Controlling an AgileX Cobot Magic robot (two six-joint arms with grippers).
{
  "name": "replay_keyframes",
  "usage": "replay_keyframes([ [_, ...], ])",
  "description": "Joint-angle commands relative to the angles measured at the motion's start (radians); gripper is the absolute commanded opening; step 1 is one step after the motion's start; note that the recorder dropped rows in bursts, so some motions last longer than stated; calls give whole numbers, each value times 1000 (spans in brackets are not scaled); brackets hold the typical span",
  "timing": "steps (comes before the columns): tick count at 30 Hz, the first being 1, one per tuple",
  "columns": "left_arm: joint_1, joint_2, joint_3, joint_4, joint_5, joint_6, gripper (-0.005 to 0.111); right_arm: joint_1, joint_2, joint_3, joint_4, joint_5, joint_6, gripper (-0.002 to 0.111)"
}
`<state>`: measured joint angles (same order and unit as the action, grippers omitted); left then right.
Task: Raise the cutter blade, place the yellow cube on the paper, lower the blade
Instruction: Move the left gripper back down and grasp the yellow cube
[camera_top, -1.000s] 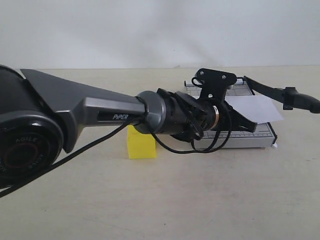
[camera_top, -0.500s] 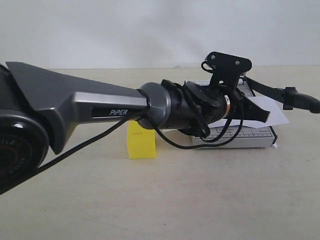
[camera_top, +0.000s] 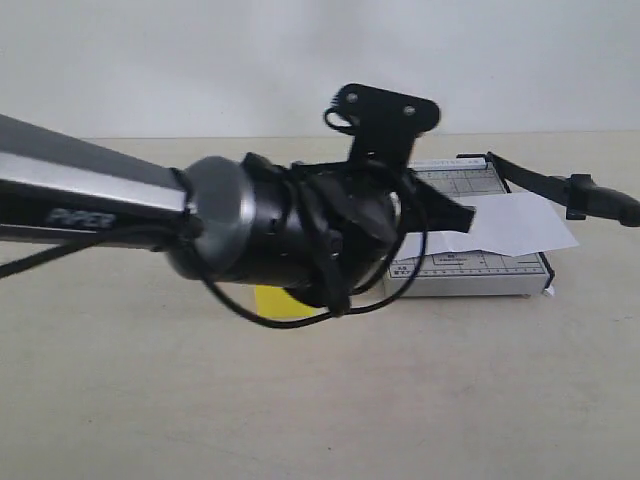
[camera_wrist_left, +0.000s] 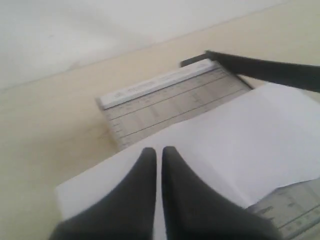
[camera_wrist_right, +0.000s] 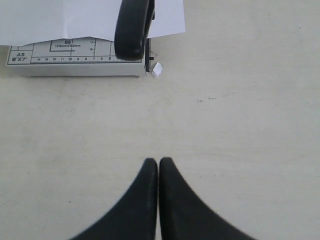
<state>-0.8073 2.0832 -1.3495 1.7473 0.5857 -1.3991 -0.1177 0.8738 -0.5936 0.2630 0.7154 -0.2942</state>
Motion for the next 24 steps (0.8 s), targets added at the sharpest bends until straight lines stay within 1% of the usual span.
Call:
replay_keyframes([
  [1, -4, -174, 176, -3, 153, -75, 4, -1, -3, 3, 13, -10, -7, 1],
  [7, -4, -360, 330, -3, 190, -59, 4, -1, -3, 3, 26, -1, -5, 1],
  [9, -2, -399, 361, -89, 188, 29, 4, -1, -3, 3, 38, 14, -5, 1],
  [10, -2, -413, 369, -161, 180, 110, 5, -1, -3, 3, 42, 20, -5, 1],
  [12, -2, -433, 379, -336, 142, 303, 9, -1, -3, 3, 59, 34, -13, 1],
  [14, -2, -441, 381, -548, 106, 516, 22, -1, -3, 3, 75, 45, -30, 1],
  [15, -2, -441, 381, -626, 89, 584, 32, -1, -3, 3, 88, 46, -40, 1],
  [16, -2, -441, 381, -721, 80, 629, 44, -1, -3, 3, 99, 46, -47, 1],
  [18, -2, -441, 381, -869, 76, 648, 74, -1, -3, 3, 114, 51, -58, 1],
  [20, -2, -441, 381, -937, 76, 648, 99, -1, -3, 3, 121, 53, -61, 1],
  [21, -2, -441, 381, -944, 73, 650, 111, -1, -3, 3, 130, 53, -66, 1],
  [24, -2, -434, 381, -916, 33, 650, 110, -1, -3, 3, 151, 55, -82, 1],
])
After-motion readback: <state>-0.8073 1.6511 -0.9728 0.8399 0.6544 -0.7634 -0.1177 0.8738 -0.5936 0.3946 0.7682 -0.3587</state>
